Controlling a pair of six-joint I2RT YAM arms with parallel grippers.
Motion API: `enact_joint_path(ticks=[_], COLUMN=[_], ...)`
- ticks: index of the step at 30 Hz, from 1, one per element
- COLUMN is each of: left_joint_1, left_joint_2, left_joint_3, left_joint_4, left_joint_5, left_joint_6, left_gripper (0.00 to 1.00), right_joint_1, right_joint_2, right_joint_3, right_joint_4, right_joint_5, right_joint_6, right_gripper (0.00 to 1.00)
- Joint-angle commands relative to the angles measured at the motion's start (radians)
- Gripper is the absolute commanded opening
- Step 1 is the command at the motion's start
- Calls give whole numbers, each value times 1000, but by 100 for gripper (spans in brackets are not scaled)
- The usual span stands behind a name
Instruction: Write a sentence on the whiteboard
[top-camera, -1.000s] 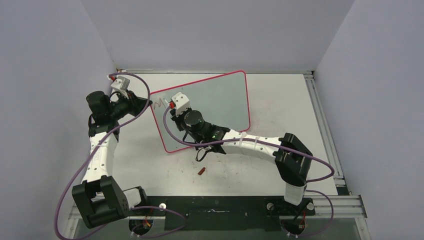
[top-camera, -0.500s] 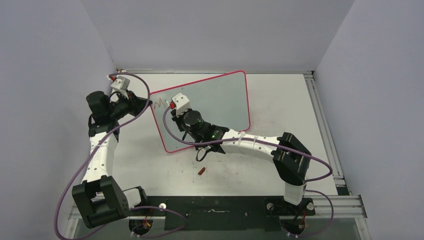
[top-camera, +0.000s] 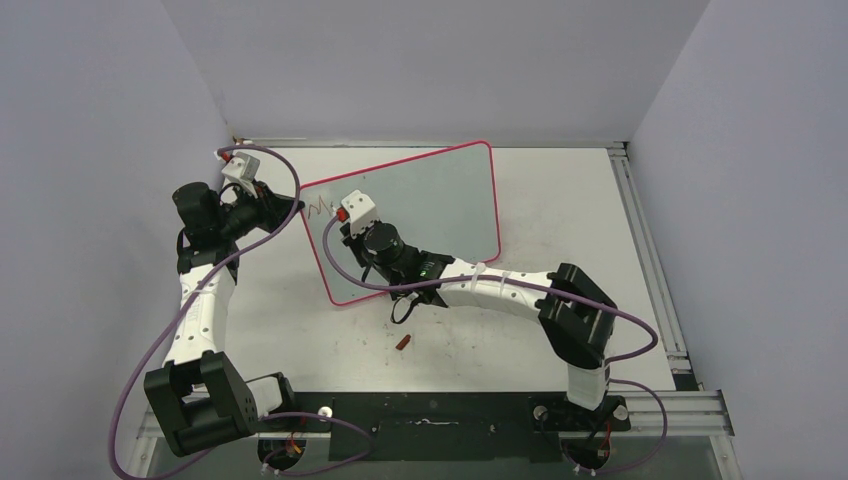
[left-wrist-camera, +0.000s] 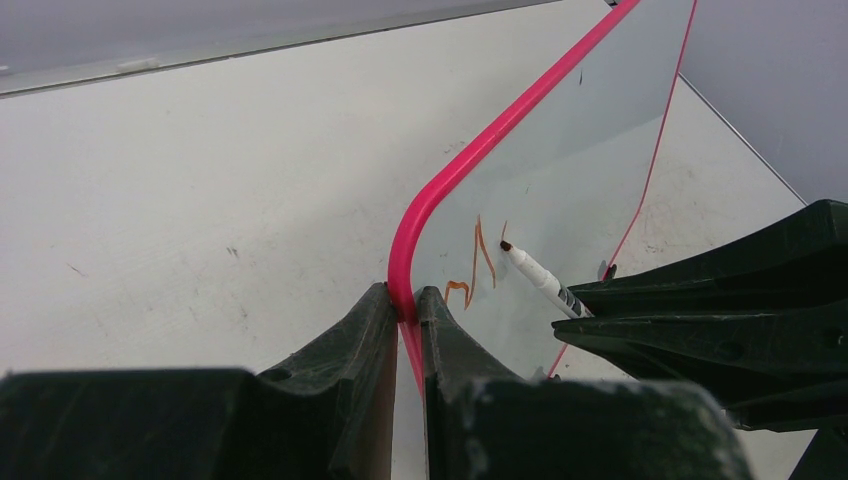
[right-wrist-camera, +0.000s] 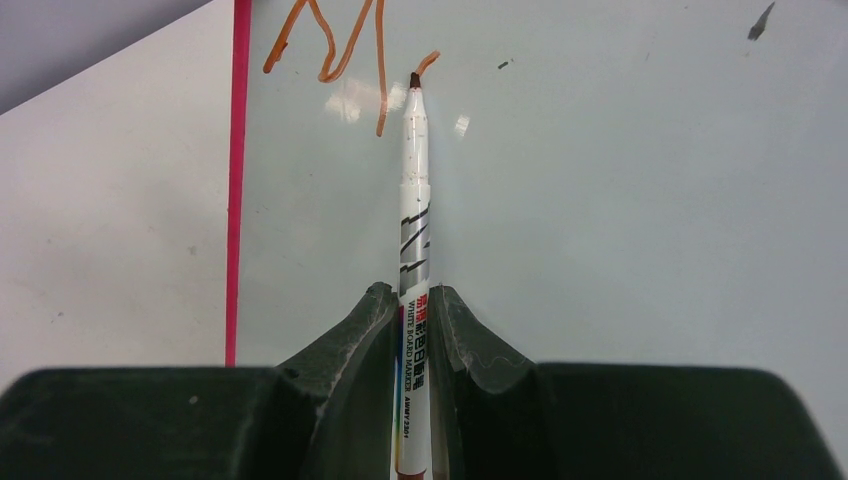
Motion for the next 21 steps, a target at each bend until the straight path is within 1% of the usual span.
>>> enact_joint_path(ticks=[1,21], left_joint_1=[-4,-4], left_joint_2=[-12,-16], left_joint_3=[-10,-11], left_joint_4=[-31,-31], left_joint_5=[17,16], left_joint_6=[7,6], left_gripper=[0,0], right_joint_1=[-4,-3], right_joint_2=[15,-3], right_joint_3=[45,4], right_joint_4=[-1,-26], right_joint_5=[-6,9], right_joint_6=[1,14], right_gripper=[5,5])
